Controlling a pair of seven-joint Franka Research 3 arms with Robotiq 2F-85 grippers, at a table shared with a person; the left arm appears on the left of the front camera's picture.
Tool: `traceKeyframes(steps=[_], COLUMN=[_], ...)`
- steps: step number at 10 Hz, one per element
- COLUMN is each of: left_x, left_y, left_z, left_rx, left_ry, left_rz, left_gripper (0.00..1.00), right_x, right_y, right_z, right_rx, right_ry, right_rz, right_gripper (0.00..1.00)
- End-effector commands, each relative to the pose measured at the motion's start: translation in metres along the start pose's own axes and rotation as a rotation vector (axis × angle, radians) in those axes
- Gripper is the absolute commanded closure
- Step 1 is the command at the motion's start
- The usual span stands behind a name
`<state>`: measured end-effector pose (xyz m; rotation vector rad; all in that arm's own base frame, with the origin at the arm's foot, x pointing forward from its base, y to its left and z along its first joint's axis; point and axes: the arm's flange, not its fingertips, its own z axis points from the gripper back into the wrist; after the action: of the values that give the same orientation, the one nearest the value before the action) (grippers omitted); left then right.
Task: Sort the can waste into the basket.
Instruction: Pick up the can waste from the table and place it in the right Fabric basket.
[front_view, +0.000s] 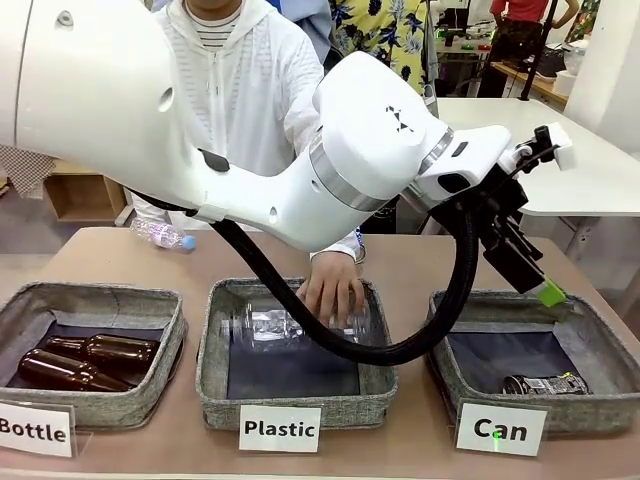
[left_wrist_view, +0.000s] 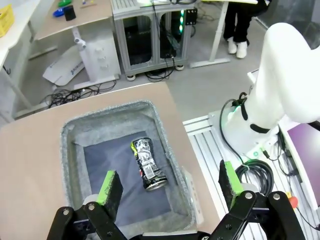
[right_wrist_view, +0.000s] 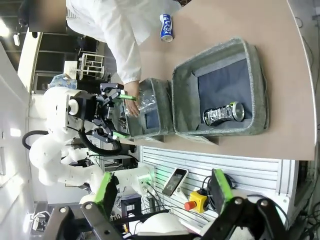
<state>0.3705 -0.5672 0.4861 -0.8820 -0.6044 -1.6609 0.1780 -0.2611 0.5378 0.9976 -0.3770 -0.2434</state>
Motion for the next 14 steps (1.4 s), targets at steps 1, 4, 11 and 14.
traceKeyframes(steps=[1,4,11,14], left_x=[-0.003,-0.003,-0.036,-0.118], left_y=[-0.002,-0.001,-0.032,-0.082], left_z=[0.006,0.011,0.147,0.247], left_rx=[-0.001,-0.015,-0.042,0.052], left_ry=[-0.022,-0.023,-0.166,-0.286], left_rz=[-0.002,0.036,0.364,0.603], left_gripper=[0.0,0.0,0.0,0.0], right_x=[0.003,0.001,0.029,0.048], right_y=[0.0,0.001,0.049,0.085], right_z=[0.001,0.001,-0.103,-0.195], right_rx=[-0.012,-0.015,-0.012,0.038], right_ry=[0.012,0.01,0.192,0.293], right_rz=[0.033,0.038,0.186,0.256], right_gripper=[0.0,0.0,0.0,0.0])
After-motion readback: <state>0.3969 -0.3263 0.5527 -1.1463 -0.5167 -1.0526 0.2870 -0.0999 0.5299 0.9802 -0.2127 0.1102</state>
